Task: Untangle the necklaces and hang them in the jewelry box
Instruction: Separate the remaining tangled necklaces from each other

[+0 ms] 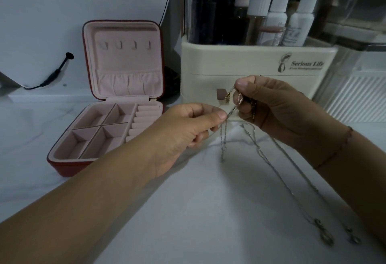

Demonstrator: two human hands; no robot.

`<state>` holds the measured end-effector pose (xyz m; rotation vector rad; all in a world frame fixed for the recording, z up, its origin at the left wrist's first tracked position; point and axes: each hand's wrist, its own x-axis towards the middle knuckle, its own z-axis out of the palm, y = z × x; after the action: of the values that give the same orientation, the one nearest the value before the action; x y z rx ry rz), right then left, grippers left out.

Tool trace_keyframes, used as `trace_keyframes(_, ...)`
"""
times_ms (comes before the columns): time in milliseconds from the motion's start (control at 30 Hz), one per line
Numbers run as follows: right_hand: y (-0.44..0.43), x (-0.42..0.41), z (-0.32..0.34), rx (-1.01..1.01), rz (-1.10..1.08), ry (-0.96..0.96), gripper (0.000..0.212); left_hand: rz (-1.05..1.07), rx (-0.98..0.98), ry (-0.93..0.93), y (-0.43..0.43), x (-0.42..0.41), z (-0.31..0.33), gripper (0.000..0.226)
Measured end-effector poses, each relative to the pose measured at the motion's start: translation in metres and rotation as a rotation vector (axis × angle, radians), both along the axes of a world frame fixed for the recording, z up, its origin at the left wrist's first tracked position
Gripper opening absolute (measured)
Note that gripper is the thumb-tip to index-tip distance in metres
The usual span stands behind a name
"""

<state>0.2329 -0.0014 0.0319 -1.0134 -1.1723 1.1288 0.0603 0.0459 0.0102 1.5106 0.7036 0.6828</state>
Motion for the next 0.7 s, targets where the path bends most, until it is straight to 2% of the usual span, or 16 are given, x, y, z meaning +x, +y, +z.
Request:
trace_keyframes(333, -0.0001, 0.0002, -0.0003, -0.030, -0.030, -0.019, 0.013, 0.031, 0.019, 0.013, 0.0009, -0.0005, -0.0009, 0.004)
trace_keyframes(433, 0.0002, 0.0013, -0.0019, -0.059, -0.038, -0.110, 0.015, 0.043, 0.023, -0.045, 0.0012, 0.0005, 0.0000, 0.014)
trace_keyframes(533, 0.0007, 0.0025, -0.0048, -0.108, 0.043, -0.176, 0.015, 0.045, 0.020, -0.101, 0.0020, 0.0008, 0.0019, 0.019)
trace_keyframes(700, 0.0011, -0.0001, -0.0095, -0.175, 0.154, -0.180, 0.009, 0.088, -0.031, -0.118, 0.0030, 0.0029, 0.0022, 0.020)
